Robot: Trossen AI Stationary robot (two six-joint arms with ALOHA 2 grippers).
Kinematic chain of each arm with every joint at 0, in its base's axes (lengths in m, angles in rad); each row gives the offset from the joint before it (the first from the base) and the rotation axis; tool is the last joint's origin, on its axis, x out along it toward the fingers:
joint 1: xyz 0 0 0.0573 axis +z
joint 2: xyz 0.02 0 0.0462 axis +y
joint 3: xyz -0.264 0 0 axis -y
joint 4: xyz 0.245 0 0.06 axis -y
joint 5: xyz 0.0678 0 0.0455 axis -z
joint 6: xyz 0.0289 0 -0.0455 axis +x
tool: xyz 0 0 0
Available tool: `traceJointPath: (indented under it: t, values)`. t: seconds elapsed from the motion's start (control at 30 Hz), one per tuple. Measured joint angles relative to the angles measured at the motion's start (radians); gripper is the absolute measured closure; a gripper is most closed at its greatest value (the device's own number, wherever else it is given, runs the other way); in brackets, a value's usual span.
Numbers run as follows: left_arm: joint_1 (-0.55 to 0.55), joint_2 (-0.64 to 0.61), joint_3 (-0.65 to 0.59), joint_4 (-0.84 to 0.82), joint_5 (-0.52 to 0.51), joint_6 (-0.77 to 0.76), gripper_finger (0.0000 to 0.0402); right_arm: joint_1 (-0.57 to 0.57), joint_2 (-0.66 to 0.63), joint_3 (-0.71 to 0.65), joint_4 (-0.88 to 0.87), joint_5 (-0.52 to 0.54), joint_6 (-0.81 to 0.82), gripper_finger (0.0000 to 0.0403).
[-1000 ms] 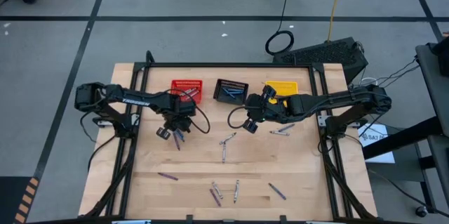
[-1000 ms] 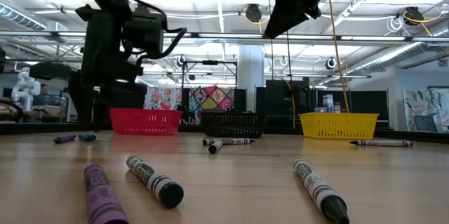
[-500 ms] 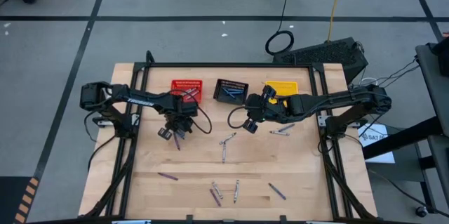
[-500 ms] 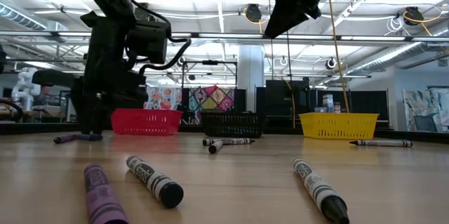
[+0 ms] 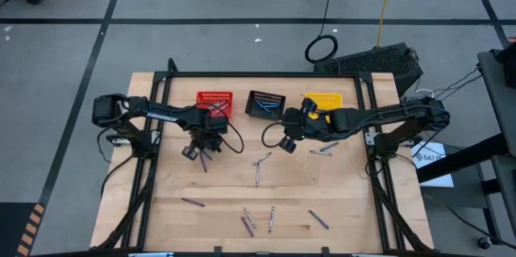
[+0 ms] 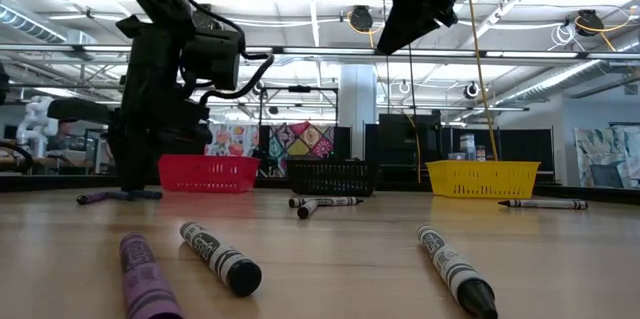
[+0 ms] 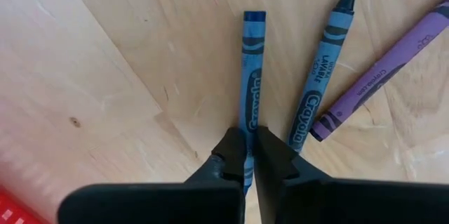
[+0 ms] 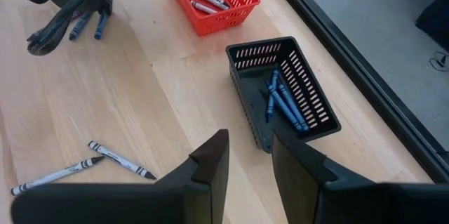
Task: Sort crayons
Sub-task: Put the blue crayon into the black bin
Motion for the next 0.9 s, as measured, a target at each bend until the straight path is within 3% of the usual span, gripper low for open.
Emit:
traceJointPath:
  t: [0.3,0.57,0.9]
  values:
    - [0.000,-0.024,0.104,0.055,0.080,-0.002,0.0400,0.000,0.000,0.000,-0.002,0.000,-0.008,0.0307]
    - [0.027,-0.024,0.196,0.313,0.079,0.000,0.0400,0.000,0.000,0.000,-0.007,0.000,-0.015,0.0307]
    - [0.125,-0.025,0.273,0.522,0.079,0.008,0.0401,0.000,0.000,0.000,-0.007,0.000,-0.016,0.0307]
